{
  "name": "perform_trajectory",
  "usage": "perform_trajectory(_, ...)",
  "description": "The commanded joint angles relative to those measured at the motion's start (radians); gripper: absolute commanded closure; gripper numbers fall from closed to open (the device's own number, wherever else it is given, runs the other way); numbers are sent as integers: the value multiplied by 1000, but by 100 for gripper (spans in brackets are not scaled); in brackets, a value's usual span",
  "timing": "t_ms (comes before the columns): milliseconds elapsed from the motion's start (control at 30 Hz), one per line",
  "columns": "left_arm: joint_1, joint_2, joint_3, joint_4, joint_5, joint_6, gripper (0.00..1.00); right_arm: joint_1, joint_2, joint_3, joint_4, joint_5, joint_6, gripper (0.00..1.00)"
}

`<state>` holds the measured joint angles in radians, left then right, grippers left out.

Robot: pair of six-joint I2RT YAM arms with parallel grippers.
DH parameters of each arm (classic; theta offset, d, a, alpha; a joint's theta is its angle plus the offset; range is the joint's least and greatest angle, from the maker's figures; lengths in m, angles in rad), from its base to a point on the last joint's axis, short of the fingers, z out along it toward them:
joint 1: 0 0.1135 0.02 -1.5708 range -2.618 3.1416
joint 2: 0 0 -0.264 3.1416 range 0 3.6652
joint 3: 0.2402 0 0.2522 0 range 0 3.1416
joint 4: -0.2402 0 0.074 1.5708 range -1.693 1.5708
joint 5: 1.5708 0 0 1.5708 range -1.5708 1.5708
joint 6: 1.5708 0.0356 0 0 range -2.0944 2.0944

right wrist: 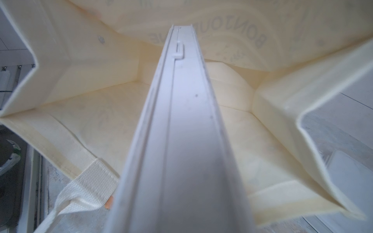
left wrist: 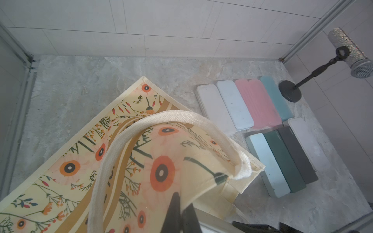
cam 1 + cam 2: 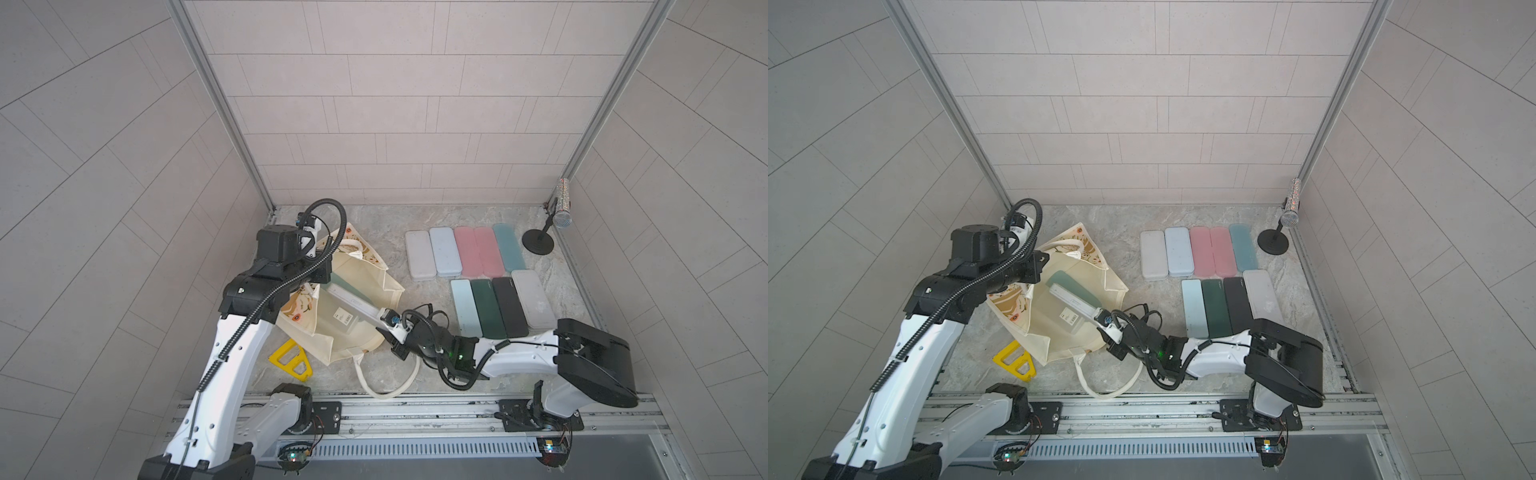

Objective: Take out the pencil case from the canvas bag
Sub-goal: Pick up the pencil case from the canvas bag, then place the pencil case at the center of the board.

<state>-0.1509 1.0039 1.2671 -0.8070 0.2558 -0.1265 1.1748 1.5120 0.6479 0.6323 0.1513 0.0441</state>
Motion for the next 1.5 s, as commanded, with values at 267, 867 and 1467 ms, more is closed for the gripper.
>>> perform_trajectory(267, 1, -56, 56, 58, -267, 50, 100, -3, -335, -148, -190, 77, 111, 72)
perform_trajectory(867, 16, 4, 74, 171, -587, 37, 100, -152, -666, -269, -546, 161, 466, 74)
perform_trajectory(1467, 16, -15, -46, 287, -373, 77, 100, -142, -566, -356, -276, 46, 72, 69)
